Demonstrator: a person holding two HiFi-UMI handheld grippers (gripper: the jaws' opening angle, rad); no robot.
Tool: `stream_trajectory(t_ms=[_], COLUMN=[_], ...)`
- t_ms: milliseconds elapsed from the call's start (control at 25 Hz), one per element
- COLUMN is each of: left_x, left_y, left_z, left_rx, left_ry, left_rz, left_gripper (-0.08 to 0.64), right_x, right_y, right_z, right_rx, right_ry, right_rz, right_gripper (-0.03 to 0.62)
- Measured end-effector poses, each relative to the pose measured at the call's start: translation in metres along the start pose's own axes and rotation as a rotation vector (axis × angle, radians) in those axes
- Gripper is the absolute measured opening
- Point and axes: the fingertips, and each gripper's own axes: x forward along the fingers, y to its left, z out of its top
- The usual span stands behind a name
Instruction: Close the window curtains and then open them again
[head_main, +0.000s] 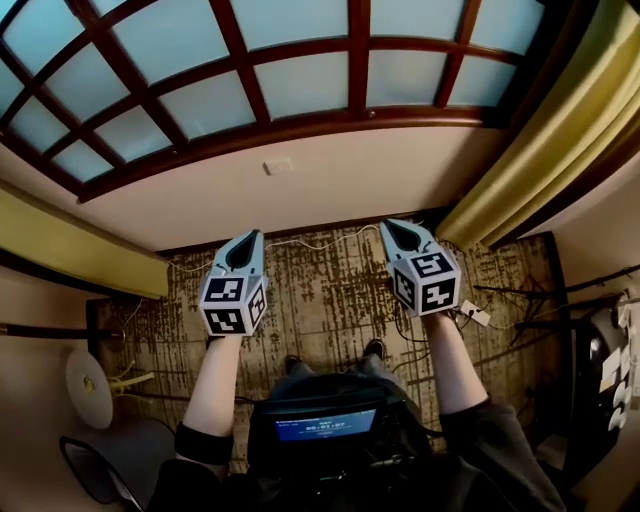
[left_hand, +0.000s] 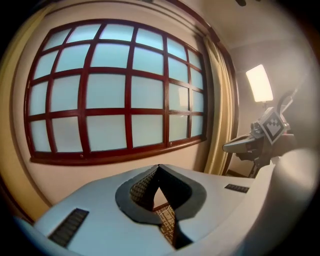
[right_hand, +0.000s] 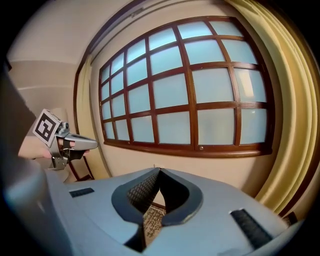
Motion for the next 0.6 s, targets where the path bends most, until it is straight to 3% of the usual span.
stream_trajectory(t_ms=[200, 600], left_x=[-0.023, -0.058], left_y=[0.039, 0.078], left_z=[-0.015, -0.035], left_rx=[-0.010, -0.028], left_ry=[-0.001, -0.006], left_rz=[0.001, 0.028], left_gripper=[0.000, 0.000], right_x=[0.013, 0.028], right_y=[0.043, 0.086], right_z=[-0.003, 0.008], right_rx=[-0.019, -0.088], right_ry=[0.018, 0.030], right_rz=[-0.001, -0.001], right_gripper=[0.014, 0.011])
